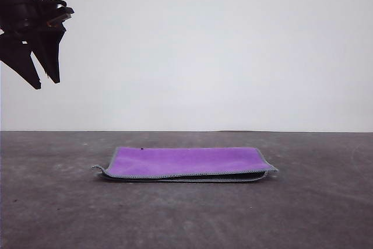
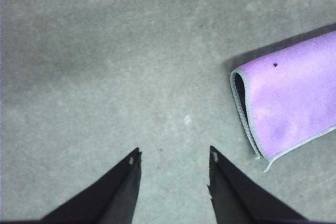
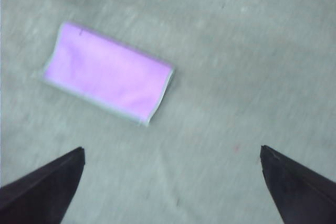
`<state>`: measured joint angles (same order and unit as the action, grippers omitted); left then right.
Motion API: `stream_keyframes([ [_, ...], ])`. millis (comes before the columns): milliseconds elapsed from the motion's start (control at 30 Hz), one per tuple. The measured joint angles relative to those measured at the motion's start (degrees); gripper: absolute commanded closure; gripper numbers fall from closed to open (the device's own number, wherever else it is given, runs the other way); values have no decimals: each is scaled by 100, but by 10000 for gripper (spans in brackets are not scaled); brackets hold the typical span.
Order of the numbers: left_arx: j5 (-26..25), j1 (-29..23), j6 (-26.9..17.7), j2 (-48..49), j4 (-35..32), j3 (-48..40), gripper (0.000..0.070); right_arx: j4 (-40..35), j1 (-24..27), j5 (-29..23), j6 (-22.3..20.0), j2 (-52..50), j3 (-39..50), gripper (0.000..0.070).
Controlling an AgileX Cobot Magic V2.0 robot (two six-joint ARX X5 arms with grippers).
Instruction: Fold clothes
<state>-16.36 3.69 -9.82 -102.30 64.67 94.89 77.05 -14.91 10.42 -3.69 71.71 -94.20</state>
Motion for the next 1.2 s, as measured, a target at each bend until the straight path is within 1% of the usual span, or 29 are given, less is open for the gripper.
stream_keyframes([
  [67,0,-22,0,0,-11,0,456,-65,-5,-1,70,-286,629,0],
  [133,0,-50,0,0,-18,0,456,-457,-5,42,181,-511,1447,0],
  [267,0,-79,2,0,-16,0,456,-1879,1,603,392,-647,2947,0],
  [367,0,-79,4,0,-17,0,456,-3001,-3,1027,657,-570,3890,0],
  [433,0,-79,13,0,-16,0,456,-3765,-5,1191,866,-412,4399,0],
  [500,0,-79,16,0,-17,0,456,-4377,-5,1218,1065,-170,4717,0],
  [567,0,-79,17,0,-16,0,456,-4852,-5,1330,1251,123,4860,0],
  [667,0,-79,17,0,-16,0,456,-5574,0,1764,1493,570,4869,4],
  [733,0,-79,17,0,-14,0,456,-5937,-3,1932,1656,873,4864,5],
  [933,0,-79,17,0,-7,0,456,-6394,-5,2240,1968,1671,4862,15],
  [1033,0,-79,17,0,-7,0,456,-6785,-5,2307,2111,1872,4862,17],
  [1200,0,-79,17,0,-7,0,456,-7425,-5,2667,2436,2219,4861,33],
])
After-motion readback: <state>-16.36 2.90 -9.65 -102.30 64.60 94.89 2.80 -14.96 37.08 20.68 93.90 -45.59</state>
